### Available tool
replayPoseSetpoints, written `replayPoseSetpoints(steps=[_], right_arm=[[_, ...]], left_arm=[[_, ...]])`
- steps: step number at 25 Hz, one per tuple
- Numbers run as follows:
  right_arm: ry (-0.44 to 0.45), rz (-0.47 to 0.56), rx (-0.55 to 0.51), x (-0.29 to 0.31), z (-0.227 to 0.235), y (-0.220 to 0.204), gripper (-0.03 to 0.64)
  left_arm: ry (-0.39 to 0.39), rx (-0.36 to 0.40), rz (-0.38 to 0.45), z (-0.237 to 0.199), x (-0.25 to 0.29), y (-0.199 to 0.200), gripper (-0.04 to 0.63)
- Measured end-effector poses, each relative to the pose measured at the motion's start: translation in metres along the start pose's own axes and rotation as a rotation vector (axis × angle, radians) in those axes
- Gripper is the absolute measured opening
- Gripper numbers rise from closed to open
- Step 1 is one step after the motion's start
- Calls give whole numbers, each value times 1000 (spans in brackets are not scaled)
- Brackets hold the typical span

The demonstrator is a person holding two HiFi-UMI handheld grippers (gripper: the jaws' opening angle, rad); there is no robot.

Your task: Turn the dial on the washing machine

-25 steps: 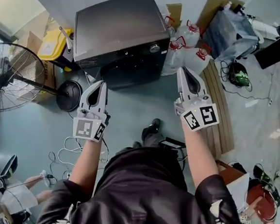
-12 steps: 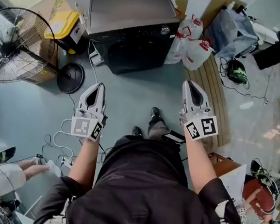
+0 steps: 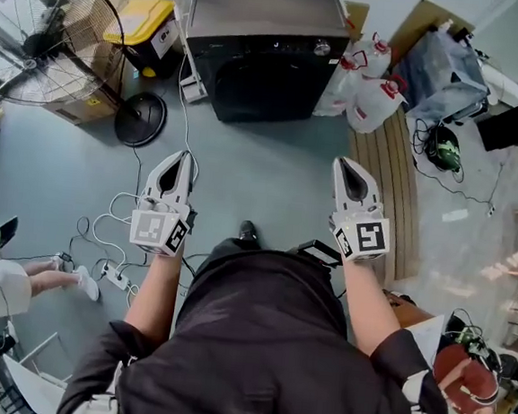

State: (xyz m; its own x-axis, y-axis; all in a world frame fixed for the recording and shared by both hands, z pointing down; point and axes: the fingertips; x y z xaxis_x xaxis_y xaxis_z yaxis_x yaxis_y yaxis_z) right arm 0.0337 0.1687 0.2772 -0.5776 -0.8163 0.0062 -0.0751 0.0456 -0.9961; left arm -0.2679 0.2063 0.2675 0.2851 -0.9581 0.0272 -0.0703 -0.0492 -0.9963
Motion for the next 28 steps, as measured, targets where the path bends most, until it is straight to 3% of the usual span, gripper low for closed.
replayPoseSetpoints(steps=[2, 5, 10, 14, 19, 22, 28], right_arm=[[17, 7, 28, -13, -3, -2, 21], [61, -8, -13, -41, -12, -7, 21], [60, 16, 5, -95, 0, -10, 21], [58, -57, 38, -136, 10, -25, 21], [88, -63, 52, -172, 18, -47, 21], [104, -32, 65, -176, 12, -57, 21], [69, -66, 80, -168, 1, -54, 20]], left_arm=[[12, 4, 2, 14, -12, 4, 15], [13, 1, -3, 47, -24, 2, 15], [21, -60, -36, 105, -43, -28, 15], [66, -46, -34, 136, -67, -31, 15], [98, -18, -57, 165, -91, -33, 15], [74, -5, -40, 173, -97, -32, 14], [-23, -34, -39, 174, -86, -29, 14]])
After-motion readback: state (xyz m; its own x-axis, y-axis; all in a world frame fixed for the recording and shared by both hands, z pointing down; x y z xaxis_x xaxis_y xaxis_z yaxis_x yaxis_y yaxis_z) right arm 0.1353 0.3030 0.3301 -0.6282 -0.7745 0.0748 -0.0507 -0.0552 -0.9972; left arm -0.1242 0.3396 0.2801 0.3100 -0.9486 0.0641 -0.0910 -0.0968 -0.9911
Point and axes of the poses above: the fingertips, and each gripper's own axes: x forward along the fingers, z to its right, y out of its top, and after that the axes turned 1 degree about z, right-handed
